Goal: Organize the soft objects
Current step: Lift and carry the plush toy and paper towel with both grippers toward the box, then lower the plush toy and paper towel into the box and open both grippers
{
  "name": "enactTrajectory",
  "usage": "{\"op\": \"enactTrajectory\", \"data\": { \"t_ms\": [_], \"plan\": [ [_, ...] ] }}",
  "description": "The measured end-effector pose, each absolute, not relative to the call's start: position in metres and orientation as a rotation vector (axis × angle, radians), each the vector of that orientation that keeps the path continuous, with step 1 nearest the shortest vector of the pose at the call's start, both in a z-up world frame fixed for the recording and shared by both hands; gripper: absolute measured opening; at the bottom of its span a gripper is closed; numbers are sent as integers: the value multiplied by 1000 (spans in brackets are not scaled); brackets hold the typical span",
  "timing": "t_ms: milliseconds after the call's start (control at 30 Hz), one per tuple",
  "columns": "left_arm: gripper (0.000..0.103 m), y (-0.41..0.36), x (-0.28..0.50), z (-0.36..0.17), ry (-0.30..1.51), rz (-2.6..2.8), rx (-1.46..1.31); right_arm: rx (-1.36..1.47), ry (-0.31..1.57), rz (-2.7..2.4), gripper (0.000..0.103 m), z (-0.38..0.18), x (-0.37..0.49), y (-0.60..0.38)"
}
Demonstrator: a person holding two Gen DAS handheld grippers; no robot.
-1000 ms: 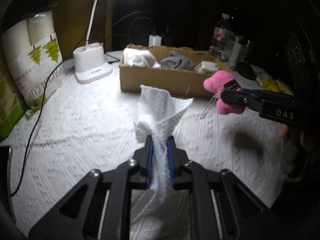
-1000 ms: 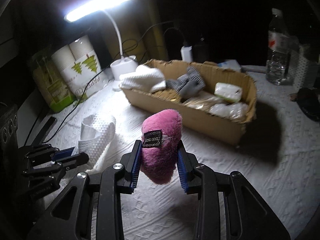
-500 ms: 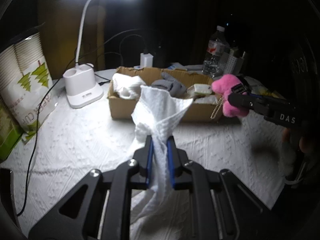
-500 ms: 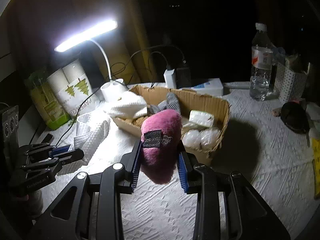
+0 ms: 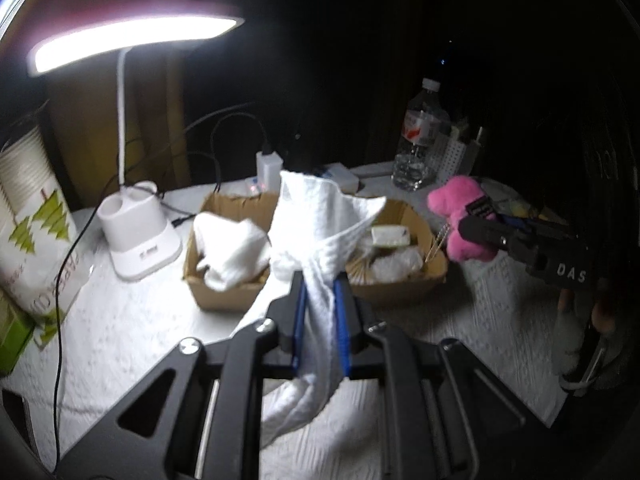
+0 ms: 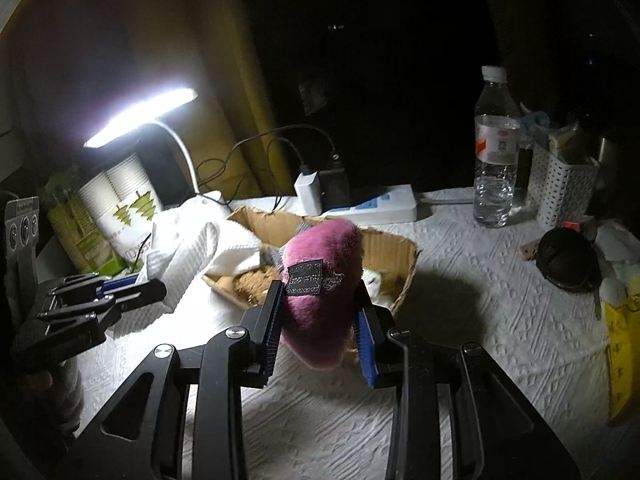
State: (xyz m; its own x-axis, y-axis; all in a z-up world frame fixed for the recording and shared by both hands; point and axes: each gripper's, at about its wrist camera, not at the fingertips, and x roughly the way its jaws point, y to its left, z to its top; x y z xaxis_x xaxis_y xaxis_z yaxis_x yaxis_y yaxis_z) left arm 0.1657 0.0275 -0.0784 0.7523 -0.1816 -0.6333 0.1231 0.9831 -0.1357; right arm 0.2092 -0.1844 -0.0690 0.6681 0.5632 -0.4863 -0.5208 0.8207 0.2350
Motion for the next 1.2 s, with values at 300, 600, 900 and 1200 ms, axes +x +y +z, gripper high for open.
{"op": "enactTrajectory", "data": {
  "t_ms": [300, 600, 900, 1200],
  "plan": [
    [14, 19, 196, -74, 689, -177, -67, 90, 577, 599, 35, -72, 227, -191],
    [14, 24, 225, -76, 668, -158, -65, 86, 575, 596, 35, -70, 244, -184],
    [14, 35, 255, -99, 697, -134, -83, 77, 596, 620, 35, -77, 270, -161],
    [14, 32, 282, -138, 797, -145, -81, 67, 655, 624, 35, -105, 303, -134]
  ]
}}
